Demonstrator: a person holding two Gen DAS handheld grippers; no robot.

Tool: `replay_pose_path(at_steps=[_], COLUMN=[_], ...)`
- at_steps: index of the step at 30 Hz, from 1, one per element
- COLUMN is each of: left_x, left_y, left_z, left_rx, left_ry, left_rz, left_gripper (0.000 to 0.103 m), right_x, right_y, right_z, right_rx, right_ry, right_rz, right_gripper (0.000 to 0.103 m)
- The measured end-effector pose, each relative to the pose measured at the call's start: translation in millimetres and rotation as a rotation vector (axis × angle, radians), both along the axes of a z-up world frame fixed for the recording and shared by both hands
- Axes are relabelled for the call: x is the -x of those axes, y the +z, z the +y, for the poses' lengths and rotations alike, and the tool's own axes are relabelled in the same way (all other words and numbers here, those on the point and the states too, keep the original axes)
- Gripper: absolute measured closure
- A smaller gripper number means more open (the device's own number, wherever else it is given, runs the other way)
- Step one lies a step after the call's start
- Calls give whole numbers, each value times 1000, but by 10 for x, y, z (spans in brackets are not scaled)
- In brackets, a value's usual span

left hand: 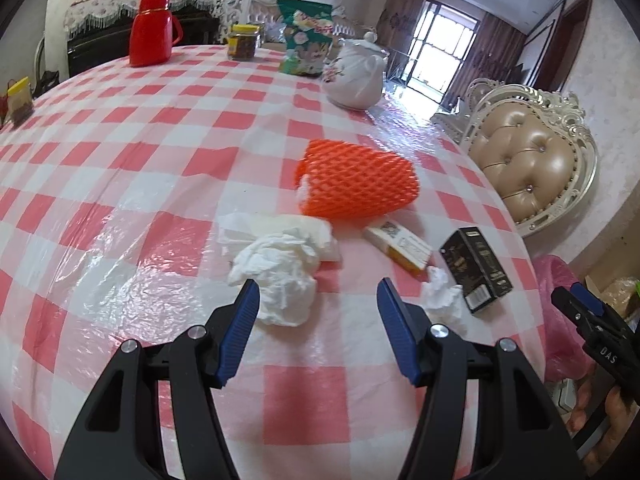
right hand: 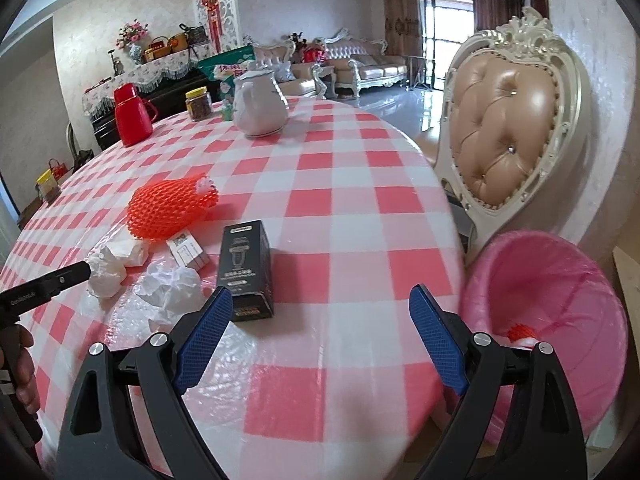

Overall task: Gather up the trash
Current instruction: 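Grasp crumpled white tissue with the left tool while the right tool grasps the black box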

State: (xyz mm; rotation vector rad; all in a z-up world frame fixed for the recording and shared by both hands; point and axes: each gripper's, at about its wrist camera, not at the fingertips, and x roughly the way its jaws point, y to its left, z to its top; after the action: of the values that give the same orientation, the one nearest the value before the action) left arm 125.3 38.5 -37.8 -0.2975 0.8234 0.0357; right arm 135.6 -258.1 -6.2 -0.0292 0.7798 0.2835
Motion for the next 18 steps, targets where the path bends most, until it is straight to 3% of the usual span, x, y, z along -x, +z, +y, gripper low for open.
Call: replay_pose_path(at_steps=[18], left_x=[-225], left_y=[-237], left_z=[158], left_rx=[-4], left_ry=[26], left_rz=[67], left_gripper=[54], right_x=[-336], right_y=[-210], right_z=[424], right_rx=[12], right_ry=[77], right_rz=[67], right_gripper=[19])
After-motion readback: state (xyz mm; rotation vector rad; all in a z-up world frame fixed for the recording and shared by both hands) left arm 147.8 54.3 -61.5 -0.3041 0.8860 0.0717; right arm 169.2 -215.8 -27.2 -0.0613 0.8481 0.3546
